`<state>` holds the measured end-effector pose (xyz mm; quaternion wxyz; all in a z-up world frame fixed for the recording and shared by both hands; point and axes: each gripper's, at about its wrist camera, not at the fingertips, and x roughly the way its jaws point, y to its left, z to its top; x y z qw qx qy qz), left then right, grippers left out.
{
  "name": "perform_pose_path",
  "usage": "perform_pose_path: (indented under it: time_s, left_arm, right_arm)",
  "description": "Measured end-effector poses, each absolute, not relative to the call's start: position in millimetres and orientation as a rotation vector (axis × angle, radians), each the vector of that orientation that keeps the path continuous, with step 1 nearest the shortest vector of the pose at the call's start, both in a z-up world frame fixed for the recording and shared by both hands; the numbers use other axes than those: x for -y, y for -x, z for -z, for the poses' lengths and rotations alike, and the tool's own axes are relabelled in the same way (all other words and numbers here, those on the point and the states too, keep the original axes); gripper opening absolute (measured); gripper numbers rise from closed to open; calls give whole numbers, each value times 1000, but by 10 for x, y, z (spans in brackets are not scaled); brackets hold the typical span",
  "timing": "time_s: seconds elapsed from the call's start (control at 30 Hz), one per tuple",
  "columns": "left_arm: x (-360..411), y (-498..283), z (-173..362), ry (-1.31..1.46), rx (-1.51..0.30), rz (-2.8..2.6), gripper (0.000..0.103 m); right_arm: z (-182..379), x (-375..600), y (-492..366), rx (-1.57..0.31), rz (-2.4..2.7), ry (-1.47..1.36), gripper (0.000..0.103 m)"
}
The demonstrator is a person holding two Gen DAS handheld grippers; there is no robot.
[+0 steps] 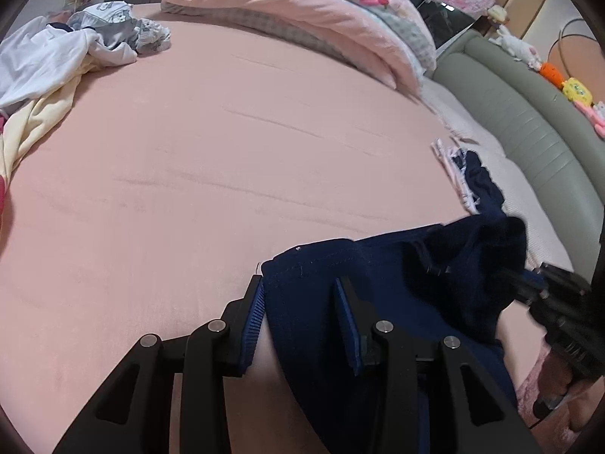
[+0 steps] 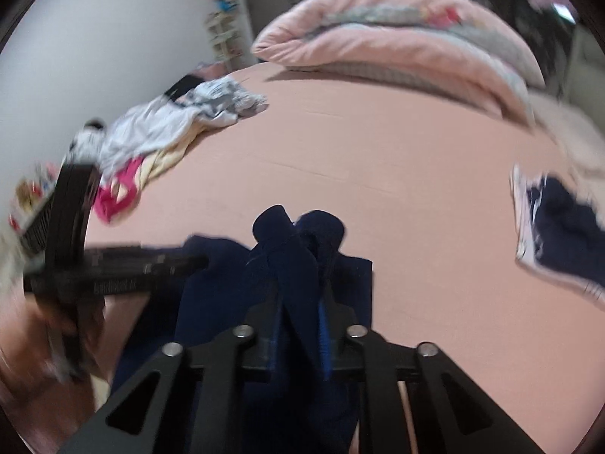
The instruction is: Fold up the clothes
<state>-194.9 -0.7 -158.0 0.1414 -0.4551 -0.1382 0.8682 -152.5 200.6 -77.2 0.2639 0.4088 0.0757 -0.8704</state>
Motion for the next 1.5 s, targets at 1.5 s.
perform_pose_path:
  time_s: [1.5]
  left_arm:
    - [-238, 1843, 1434, 1200, 233, -2507, 8]
  right_arm:
    - [799, -2644, 1930, 20, 2609, -1175, 31]
